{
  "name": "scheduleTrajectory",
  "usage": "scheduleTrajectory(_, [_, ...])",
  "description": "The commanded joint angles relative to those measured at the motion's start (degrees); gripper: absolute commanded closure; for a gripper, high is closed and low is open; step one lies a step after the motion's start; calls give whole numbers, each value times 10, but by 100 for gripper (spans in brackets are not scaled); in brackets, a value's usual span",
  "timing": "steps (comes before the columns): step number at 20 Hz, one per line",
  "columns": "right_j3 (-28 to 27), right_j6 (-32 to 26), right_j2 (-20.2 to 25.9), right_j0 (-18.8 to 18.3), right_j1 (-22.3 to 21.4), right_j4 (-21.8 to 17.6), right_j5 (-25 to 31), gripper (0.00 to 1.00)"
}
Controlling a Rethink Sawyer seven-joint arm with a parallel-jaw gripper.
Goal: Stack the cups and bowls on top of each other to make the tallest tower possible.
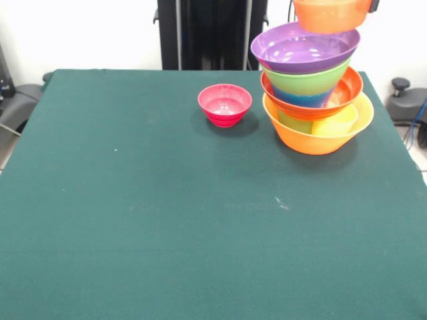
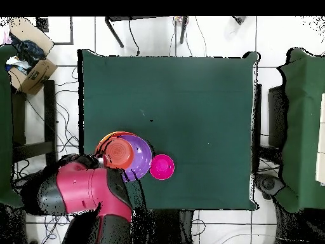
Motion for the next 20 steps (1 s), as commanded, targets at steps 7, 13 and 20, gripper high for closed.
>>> scheduleTrajectory(7, [40, 98, 10, -4, 35, -1, -17, 100])
scheduleTrajectory(13, [39, 109, -4, 13, 41, -3, -12, 100])
scheduleTrajectory(20, [45, 117, -14, 28, 52, -3, -25, 100])
